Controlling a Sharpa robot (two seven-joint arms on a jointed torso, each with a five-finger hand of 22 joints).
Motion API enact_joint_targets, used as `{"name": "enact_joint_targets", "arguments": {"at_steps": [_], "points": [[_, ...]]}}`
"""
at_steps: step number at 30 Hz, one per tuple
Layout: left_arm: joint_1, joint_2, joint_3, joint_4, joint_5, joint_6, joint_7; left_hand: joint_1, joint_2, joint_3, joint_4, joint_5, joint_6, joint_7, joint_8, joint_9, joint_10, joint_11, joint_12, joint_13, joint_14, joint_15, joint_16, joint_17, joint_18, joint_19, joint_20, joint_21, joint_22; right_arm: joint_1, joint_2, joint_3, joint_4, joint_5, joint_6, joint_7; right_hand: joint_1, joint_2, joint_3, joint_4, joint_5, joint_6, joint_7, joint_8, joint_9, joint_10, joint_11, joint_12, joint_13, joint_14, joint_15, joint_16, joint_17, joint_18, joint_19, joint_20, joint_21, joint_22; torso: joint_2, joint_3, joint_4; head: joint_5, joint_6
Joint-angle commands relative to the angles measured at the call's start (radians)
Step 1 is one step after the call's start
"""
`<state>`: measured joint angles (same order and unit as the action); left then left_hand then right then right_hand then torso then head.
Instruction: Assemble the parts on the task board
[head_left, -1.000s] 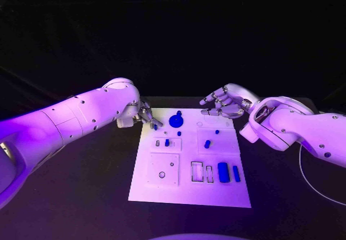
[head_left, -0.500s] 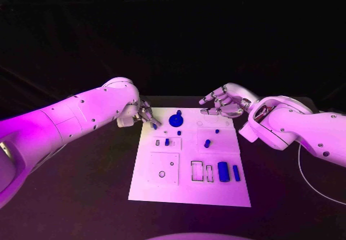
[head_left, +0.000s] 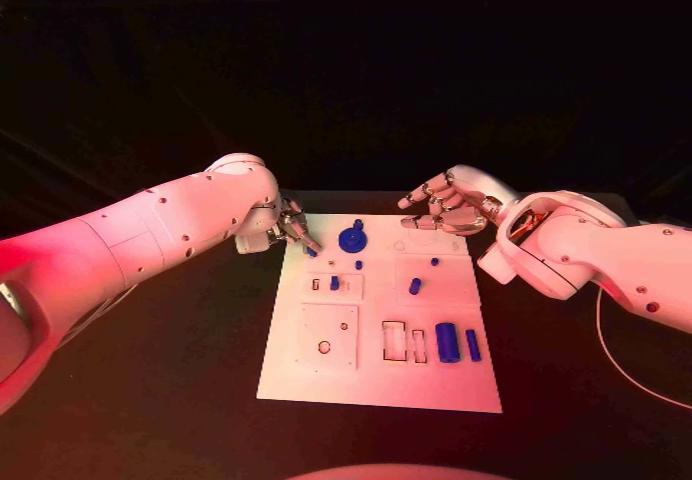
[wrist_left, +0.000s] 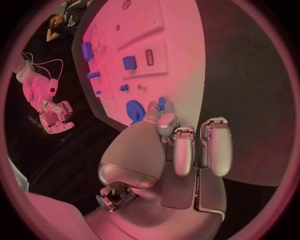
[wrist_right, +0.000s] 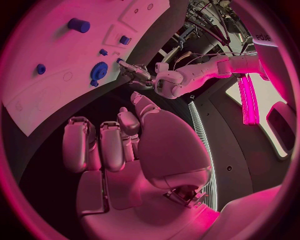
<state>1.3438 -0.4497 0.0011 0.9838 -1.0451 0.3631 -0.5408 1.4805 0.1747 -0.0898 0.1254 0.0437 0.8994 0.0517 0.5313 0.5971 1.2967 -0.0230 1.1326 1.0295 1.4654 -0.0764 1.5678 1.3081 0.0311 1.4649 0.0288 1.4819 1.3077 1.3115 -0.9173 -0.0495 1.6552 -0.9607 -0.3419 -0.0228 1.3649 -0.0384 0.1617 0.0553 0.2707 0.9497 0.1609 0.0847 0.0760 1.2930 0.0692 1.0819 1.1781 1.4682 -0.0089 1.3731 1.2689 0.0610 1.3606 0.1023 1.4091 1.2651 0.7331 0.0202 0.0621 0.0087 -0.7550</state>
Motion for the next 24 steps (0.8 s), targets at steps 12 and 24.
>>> {"name": "enact_joint_targets", "arguments": {"at_steps": [12, 24], "points": [[-0.004, -0.133, -0.001, 0.188, 0.11, -0.191, 0.025, 0.027, -0.022, 0.145, -0.078, 0.005, 0.002, -0.001, 0.003, 0.0, 0.005, -0.001, -0.016, -0.01, 0.105, -0.006, 0.003, 0.263, -0.003, 0.054, -0.005, 0.002, 0.159, -0.001, -0.002, 0.0, 0.001, 0.003, 0.018, 0.008, -0.008, 0.003, 0.002, 0.003, 0.006, 0.006, -0.003, 0.004, 0.0, -0.001, -0.004, -0.001, 0.0, 0.038, -0.001, -0.006, -0.001, 0.011, -0.007, -0.001, -0.004, -0.001, 0.0, 0.0003, 0.0005, -0.002, 0.0], [-0.047, -0.274, -0.003, 0.424, 0.063, -0.288, 0.038, -0.075, -0.132, 0.399, -0.085, 0.001, 0.008, 0.001, 0.015, 0.004, 0.021, -0.003, -0.014, -0.011, 0.105, -0.006, 0.003, 0.263, -0.004, 0.058, -0.004, 0.005, 0.167, -0.001, -0.006, -0.001, 0.0, 0.005, 0.02, 0.007, -0.008, 0.003, 0.002, 0.003, 0.006, 0.006, -0.003, 0.004, 0.0, -0.001, -0.004, -0.001, 0.0, 0.038, -0.001, -0.006, -0.001, 0.011, -0.007, -0.001, -0.004, -0.001, 0.0, -0.001, 0.0021, 0.004, -0.002]]}}
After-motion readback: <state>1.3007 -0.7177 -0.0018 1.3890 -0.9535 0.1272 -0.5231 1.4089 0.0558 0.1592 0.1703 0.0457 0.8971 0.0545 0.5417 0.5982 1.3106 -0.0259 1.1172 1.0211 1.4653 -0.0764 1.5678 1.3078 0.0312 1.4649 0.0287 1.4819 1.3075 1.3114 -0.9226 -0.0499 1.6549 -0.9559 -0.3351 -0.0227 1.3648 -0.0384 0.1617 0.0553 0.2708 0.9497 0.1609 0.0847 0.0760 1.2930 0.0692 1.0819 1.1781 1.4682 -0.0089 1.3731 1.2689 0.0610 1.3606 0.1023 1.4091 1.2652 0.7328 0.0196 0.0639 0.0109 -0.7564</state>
